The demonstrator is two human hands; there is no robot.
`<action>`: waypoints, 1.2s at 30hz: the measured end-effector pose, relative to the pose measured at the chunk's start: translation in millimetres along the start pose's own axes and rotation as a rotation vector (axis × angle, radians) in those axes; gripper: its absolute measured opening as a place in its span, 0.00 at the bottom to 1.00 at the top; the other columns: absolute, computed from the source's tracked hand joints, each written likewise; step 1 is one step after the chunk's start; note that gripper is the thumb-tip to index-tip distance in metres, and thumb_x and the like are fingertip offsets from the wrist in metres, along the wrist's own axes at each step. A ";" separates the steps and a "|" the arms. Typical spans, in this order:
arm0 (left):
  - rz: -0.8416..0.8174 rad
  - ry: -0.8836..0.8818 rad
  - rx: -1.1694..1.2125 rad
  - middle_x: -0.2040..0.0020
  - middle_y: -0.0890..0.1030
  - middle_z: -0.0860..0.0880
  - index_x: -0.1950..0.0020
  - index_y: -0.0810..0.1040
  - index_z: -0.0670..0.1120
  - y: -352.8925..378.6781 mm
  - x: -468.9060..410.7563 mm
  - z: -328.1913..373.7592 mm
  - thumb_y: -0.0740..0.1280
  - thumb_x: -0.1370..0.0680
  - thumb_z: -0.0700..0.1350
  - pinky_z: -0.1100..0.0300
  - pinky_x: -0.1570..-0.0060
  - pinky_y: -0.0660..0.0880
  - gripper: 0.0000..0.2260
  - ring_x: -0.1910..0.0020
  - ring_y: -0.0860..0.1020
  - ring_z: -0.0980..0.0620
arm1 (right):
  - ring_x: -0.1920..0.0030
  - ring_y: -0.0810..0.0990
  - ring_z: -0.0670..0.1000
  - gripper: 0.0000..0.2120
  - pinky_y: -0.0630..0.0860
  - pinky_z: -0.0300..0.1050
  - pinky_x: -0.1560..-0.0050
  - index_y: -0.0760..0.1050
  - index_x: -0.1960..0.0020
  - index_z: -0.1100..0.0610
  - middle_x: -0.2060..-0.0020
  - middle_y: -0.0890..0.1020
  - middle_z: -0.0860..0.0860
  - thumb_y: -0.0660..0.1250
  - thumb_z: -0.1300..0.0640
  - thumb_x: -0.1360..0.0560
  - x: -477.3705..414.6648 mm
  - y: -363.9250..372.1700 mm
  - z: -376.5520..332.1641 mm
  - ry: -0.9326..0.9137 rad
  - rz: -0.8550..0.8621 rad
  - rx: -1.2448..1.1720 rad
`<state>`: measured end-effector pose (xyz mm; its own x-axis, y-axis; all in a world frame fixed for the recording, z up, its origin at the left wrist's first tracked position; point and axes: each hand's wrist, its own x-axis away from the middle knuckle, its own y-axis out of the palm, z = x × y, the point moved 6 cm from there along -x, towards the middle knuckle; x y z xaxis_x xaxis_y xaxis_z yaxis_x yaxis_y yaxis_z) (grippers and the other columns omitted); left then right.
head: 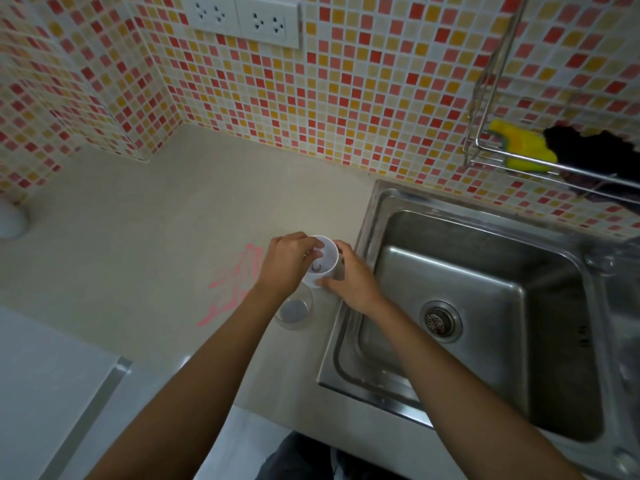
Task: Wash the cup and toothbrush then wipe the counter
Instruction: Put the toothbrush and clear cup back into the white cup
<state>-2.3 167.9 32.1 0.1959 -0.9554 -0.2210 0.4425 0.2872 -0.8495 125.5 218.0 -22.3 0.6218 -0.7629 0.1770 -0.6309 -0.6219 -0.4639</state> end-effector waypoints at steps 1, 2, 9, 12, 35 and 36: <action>-0.007 -0.004 0.015 0.55 0.85 0.44 0.47 0.84 0.45 -1.5 1.8 -1.7 0.65 0.25 0.45 0.52 0.54 0.78 0.11 0.59 0.82 0.43 | 0.41 0.75 0.44 0.36 0.74 0.37 0.45 0.65 0.32 0.47 0.40 0.75 0.44 0.78 0.53 0.35 -0.9 1.7 0.7 0.006 -0.002 -0.006; 0.003 -0.020 0.038 0.52 0.85 0.44 0.44 0.83 0.45 -3.6 5.3 -4.6 0.63 0.24 0.45 0.52 0.51 0.78 0.13 0.56 0.82 0.43 | 0.40 0.75 0.45 0.37 0.75 0.41 0.43 0.65 0.32 0.46 0.39 0.76 0.44 0.79 0.53 0.36 -2.3 3.5 2.0 0.014 -0.001 -0.011; 0.217 -0.418 0.342 0.41 0.78 0.45 0.32 0.72 0.44 -20.1 83.5 -41.8 0.56 0.33 0.23 0.59 0.45 0.71 0.32 0.47 0.75 0.50 | 0.44 0.75 0.47 0.41 0.71 0.40 0.47 0.63 0.32 0.47 0.42 0.75 0.43 0.81 0.57 0.39 -9.3 12.2 2.9 0.084 -0.030 -0.056; 0.156 -0.502 0.401 0.38 0.76 0.45 0.30 0.70 0.44 -6.2 118.7 -52.0 0.59 0.35 0.24 0.54 0.43 0.74 0.34 0.45 0.74 0.52 | 0.44 0.76 0.47 0.40 0.72 0.40 0.48 0.63 0.35 0.44 0.44 0.76 0.42 0.81 0.55 0.40 -7.3 9.4 2.6 0.085 -0.011 -0.046; 0.004 -0.406 0.654 0.43 0.81 0.54 0.34 0.72 0.52 52.6 73.1 -55.1 0.79 0.37 0.50 0.48 0.49 0.79 0.33 0.46 0.80 0.55 | 0.36 0.65 0.55 0.44 0.70 0.52 0.39 0.59 0.26 0.44 0.32 0.67 0.49 0.76 0.45 0.37 18.5 1.6 -97.0 -0.342 -0.141 0.768; -0.005 -0.405 0.676 0.44 0.81 0.54 0.35 0.72 0.53 52.2 73.9 -54.6 0.79 0.36 0.48 0.48 0.50 0.80 0.32 0.47 0.80 0.55 | 0.36 0.65 0.54 0.42 0.70 0.53 0.39 0.60 0.27 0.45 0.31 0.67 0.48 0.76 0.44 0.37 17.9 7.6 -102.1 -0.361 -0.125 0.775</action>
<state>-12.5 108.6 -54.7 0.4385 -0.8948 0.0840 0.8551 0.3866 -0.3456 84.5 181.6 66.0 0.8577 -0.5125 0.0406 -0.1355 -0.3017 -0.9437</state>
